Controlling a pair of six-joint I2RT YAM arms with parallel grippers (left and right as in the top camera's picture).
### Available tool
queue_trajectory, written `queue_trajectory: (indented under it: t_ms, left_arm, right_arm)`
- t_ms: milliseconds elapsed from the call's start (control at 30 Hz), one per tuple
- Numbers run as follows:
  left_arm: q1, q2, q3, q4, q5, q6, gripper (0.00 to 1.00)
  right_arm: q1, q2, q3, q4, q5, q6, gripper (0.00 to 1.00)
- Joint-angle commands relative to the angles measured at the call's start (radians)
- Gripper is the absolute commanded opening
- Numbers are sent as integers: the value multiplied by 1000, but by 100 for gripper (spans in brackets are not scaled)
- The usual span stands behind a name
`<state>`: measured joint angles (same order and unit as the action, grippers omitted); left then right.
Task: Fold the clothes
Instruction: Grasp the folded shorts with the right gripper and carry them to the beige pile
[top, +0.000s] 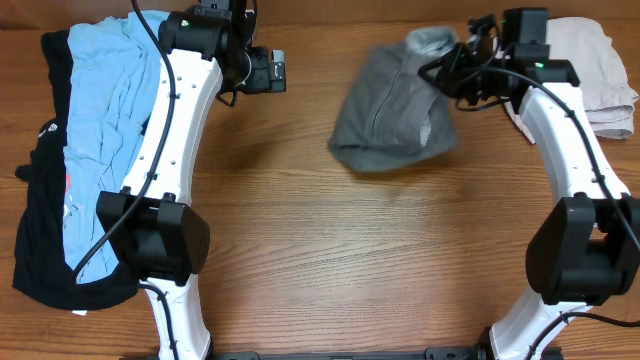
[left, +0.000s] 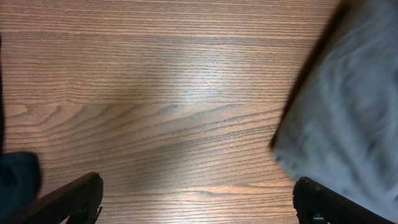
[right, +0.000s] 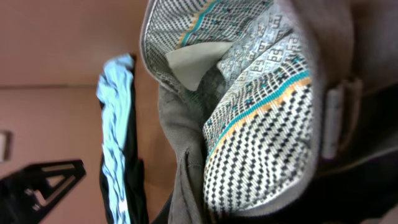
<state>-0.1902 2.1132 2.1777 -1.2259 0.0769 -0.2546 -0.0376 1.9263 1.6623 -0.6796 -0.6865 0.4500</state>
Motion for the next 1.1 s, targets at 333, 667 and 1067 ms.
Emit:
queue_trajectory:
  t_ms: [333, 667, 1067]
  left_arm:
    - [-6, -8, 11, 11, -7, 15, 100]
    - [-6, -8, 11, 11, -7, 15, 100]
    - [-6, -8, 11, 18, -7, 15, 100]
  right_arm:
    - [-175, -66, 307, 120, -78, 48, 4]
    - [-263, -66, 430, 246, 28, 49, 4]
    - [-327, -20, 430, 367, 409, 18, 4]
